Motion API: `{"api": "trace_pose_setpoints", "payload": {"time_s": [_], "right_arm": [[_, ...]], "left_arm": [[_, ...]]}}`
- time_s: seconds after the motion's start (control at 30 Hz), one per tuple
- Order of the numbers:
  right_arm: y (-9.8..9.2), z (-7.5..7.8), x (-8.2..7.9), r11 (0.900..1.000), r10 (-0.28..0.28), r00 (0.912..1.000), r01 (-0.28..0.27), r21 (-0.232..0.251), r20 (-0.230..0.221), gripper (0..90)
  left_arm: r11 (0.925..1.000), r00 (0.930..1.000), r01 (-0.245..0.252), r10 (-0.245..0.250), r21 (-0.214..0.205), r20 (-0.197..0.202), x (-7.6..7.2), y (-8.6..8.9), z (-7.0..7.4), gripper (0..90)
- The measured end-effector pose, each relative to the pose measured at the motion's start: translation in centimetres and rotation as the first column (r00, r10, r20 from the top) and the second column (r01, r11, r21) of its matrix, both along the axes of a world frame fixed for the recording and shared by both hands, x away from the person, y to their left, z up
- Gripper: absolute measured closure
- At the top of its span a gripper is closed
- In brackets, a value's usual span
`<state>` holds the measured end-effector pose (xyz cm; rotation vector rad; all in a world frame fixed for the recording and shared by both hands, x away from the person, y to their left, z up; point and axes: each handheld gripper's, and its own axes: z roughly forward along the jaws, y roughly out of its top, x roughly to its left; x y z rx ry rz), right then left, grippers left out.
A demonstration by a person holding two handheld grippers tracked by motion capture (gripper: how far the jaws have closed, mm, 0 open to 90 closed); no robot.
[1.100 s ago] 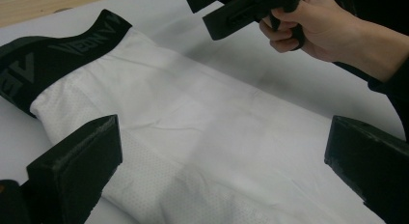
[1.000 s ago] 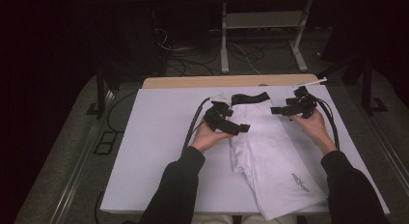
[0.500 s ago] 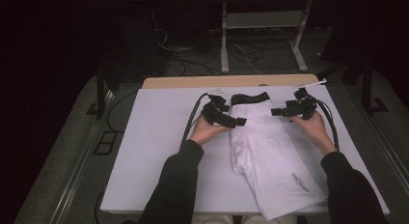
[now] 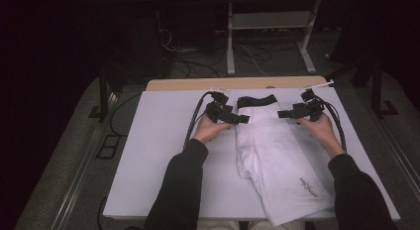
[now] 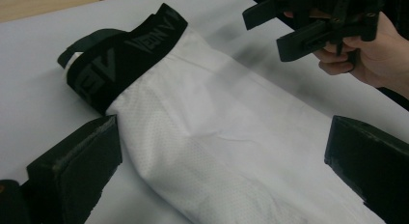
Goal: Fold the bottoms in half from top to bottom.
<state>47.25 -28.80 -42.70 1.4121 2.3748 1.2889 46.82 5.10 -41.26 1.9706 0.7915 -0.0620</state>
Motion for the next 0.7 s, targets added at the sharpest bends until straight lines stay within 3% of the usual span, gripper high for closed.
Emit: {"api": "trace_pose_setpoints", "payload": {"time_s": [0.33, 0.7], "right_arm": [[0.3, 0.3, 0.5, 0.9999, 0.013, 0.9998, -0.013, -0.004, -0.013, 0.0], [0.6, 0.6, 1.7, 0.9998, 0.009, 0.9989, -0.01, -0.016, -0.046, 0.0]], "left_arm": [[0.9997, 0.9997, -0.02, 0.02, 0.014, -0.016, 0.9, 0.2, -0.7, 0.0], [0.9978, 0.9961, -0.055, 0.058, 0.037, -0.067, 2.4, 0.4, -1.3, 0.0]]}}
